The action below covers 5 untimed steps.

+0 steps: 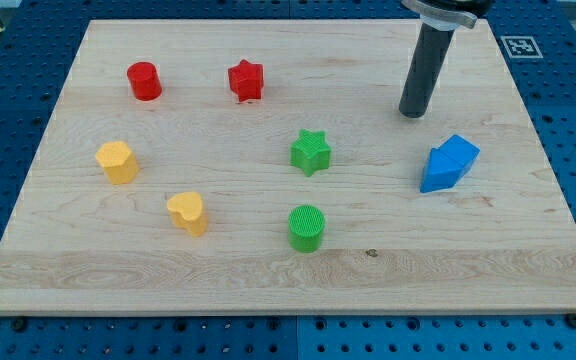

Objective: Slightly push the blue cube towards bottom

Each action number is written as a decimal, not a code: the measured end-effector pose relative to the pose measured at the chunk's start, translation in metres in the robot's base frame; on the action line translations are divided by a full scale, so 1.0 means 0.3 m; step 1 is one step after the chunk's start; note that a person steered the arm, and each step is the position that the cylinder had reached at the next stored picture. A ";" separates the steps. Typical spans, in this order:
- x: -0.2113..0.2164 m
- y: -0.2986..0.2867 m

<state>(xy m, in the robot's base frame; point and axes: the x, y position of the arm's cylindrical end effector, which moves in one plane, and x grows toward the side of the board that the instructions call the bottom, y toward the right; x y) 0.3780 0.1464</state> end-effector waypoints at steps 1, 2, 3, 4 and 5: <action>0.000 -0.036; 0.050 -0.023; 0.097 0.031; 0.114 0.085; 0.188 0.087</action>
<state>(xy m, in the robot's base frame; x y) 0.4343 0.1726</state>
